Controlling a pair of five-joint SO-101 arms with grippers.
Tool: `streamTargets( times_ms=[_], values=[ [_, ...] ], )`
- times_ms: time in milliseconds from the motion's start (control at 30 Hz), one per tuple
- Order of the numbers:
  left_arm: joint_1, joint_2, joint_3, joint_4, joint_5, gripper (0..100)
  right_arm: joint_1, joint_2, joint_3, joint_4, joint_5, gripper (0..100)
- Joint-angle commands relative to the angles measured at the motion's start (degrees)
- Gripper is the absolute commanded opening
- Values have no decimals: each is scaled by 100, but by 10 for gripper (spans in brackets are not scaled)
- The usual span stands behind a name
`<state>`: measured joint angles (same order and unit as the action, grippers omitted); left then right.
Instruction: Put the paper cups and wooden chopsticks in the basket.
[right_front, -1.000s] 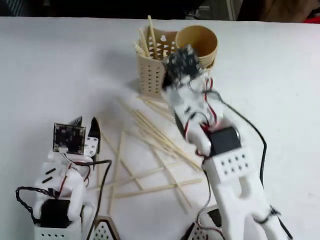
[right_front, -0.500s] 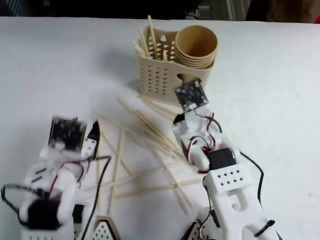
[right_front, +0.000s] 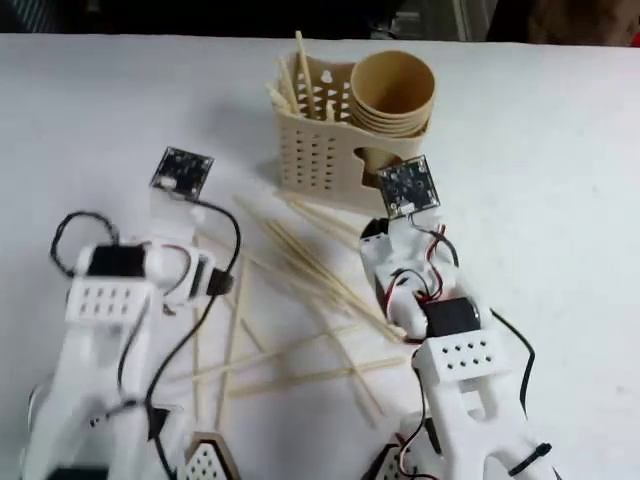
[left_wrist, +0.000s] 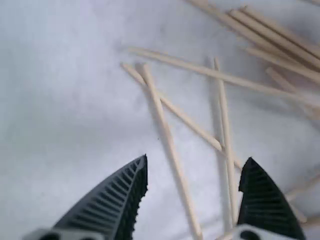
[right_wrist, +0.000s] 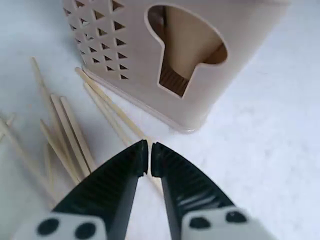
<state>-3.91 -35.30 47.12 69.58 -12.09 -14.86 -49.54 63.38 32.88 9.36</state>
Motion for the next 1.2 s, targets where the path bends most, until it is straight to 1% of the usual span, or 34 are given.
streamTargets(
  times_ms=[0, 167, 367, 500, 633, 867, 1033, 1167],
  values=[
    [-31, 1226, -510, -475, 624, 297, 48, -163, -26, -119, -9, 22],
    [-40, 2264, -897, -730, 1081, 294, 48, -163, -26, -119, -9, 22],
    [-40, 3240, -1301, -1020, 1178, 187, 48, -163, -26, -119, -9, 22],
    [-40, 3899, -1530, -1116, 1187, 147, 48, -163, -26, -119, -9, 22],
    [-40, 4400, -2013, -835, 1169, 120, 48, -163, -26, -119, 0, 22],
    [-40, 4963, -2673, -545, 1152, 24, 48, -163, -26, -119, 0, 22],
    [-40, 5059, -2927, -369, 1152, 24, 48, -163, -26, -119, 0, 22],
    [-4, 5051, -3305, 0, 1143, 24, 48, -163, -26, -119, 0, 22]
  ],
)
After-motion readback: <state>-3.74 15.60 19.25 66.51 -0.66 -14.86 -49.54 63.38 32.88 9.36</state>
